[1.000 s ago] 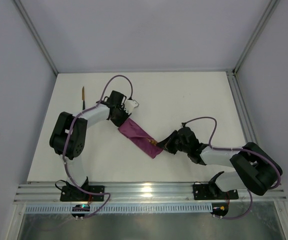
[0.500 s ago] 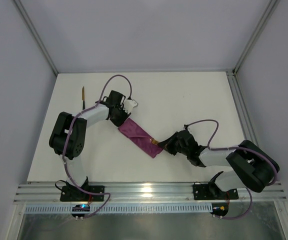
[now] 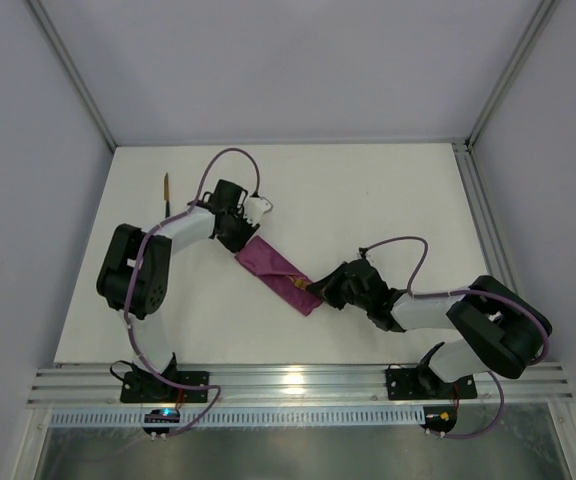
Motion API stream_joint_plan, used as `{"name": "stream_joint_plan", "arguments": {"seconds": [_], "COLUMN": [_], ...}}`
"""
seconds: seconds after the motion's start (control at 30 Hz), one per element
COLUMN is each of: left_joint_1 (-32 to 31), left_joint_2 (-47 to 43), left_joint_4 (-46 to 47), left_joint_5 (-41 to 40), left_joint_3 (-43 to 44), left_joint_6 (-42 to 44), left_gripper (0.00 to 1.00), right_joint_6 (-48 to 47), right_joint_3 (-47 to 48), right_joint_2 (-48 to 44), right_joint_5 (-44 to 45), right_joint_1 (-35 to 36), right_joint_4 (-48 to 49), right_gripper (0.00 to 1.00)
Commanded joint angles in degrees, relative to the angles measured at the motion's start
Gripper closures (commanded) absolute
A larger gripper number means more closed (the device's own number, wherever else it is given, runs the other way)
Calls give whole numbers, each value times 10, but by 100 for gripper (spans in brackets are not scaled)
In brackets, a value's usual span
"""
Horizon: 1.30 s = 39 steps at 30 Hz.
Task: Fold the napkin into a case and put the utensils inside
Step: Insert the fork into the folded napkin, then pick up the knife from the corner of the board.
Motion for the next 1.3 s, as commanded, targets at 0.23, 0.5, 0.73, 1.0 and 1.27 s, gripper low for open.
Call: {"name": "stream_joint_plan", "arguments": {"seconds": [0.23, 0.5, 0.73, 1.0, 1.27], "left_joint_1": [91, 210, 210, 258, 270], "left_joint_2": [-86, -95, 100, 215, 252], "left_joint_4": [21, 48, -38, -104, -179], "left_joint_5": [-45, -147, -197, -186, -72], "left_joint_3": [10, 40, 228, 353, 361], "left_joint_6": [-23, -64, -76, -95, -79], "left_gripper": [49, 36, 39, 49, 68], "right_joint_6": [-34, -136, -210, -221, -221], "right_joint_3": [45, 105, 110, 91, 95], "right_joint_2": [-34, -159, -221, -268, -302], "right_joint_5": [29, 113, 151, 130, 137], "right_joint_1": [18, 45, 45, 45, 45], "right_joint_4": [-53, -230, -265, -262, -286], "right_gripper": [41, 17, 15, 17, 18]}}
